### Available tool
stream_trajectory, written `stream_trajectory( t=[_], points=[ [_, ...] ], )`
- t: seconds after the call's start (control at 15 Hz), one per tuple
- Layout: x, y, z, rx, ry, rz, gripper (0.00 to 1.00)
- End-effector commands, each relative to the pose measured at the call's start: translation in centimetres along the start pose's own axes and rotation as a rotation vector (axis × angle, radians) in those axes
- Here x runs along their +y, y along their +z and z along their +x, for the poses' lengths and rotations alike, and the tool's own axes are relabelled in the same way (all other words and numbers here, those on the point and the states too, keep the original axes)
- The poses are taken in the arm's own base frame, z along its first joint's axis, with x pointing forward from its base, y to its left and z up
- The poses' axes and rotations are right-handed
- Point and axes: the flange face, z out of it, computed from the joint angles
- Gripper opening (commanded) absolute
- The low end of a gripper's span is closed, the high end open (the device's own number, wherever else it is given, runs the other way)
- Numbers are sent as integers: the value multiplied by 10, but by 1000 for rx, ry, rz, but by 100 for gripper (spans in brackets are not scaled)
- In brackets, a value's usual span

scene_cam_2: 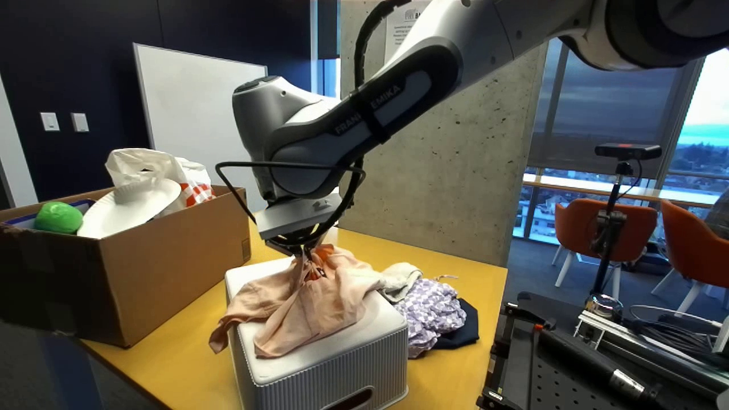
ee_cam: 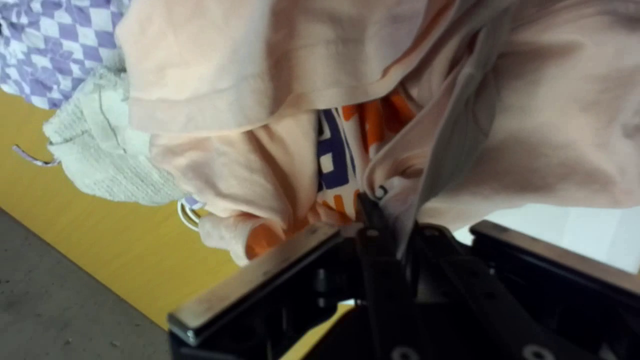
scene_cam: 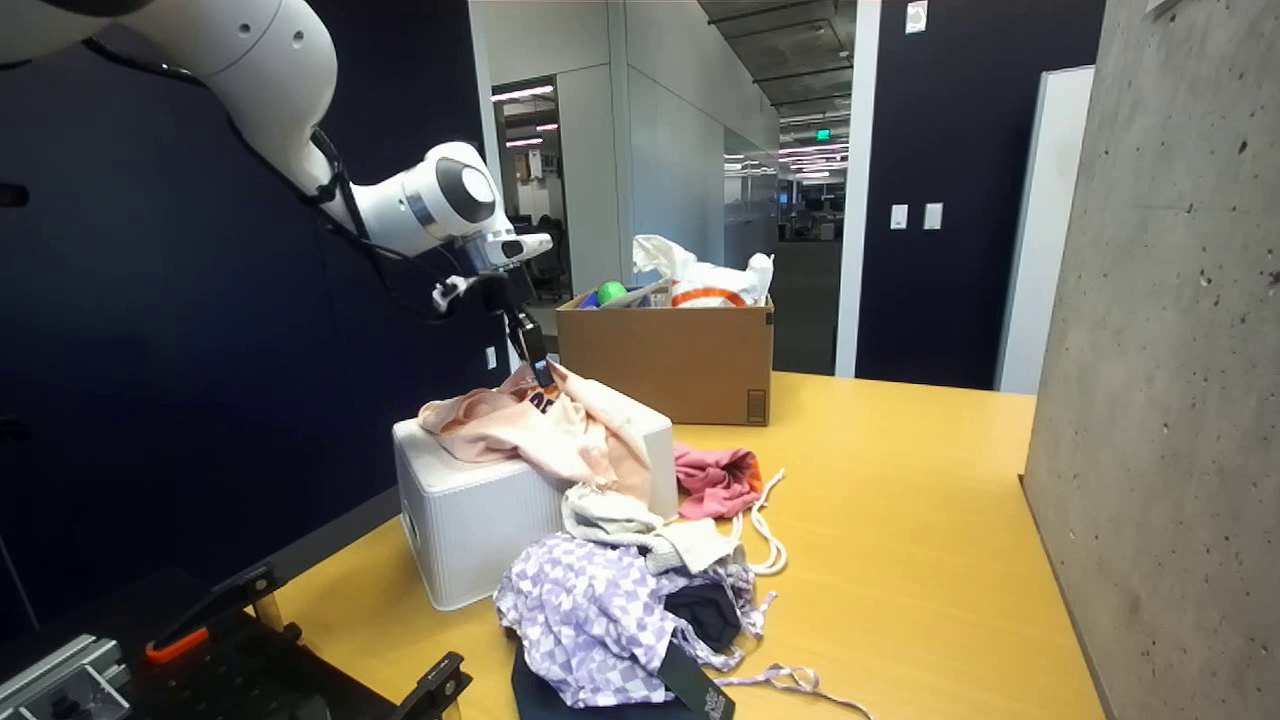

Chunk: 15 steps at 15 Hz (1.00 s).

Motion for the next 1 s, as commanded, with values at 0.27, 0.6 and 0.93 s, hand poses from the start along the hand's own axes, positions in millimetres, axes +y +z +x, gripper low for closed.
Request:
stream_trajectory(
  t=[0.27, 0.6, 0.93],
  points=[
    [0, -61, 52, 199, -17, -3, 2],
    [-10, -96, 20, 102, -37, 12, 2],
    [-19, -169, -68, -8, -154, 98, 2]
  ],
)
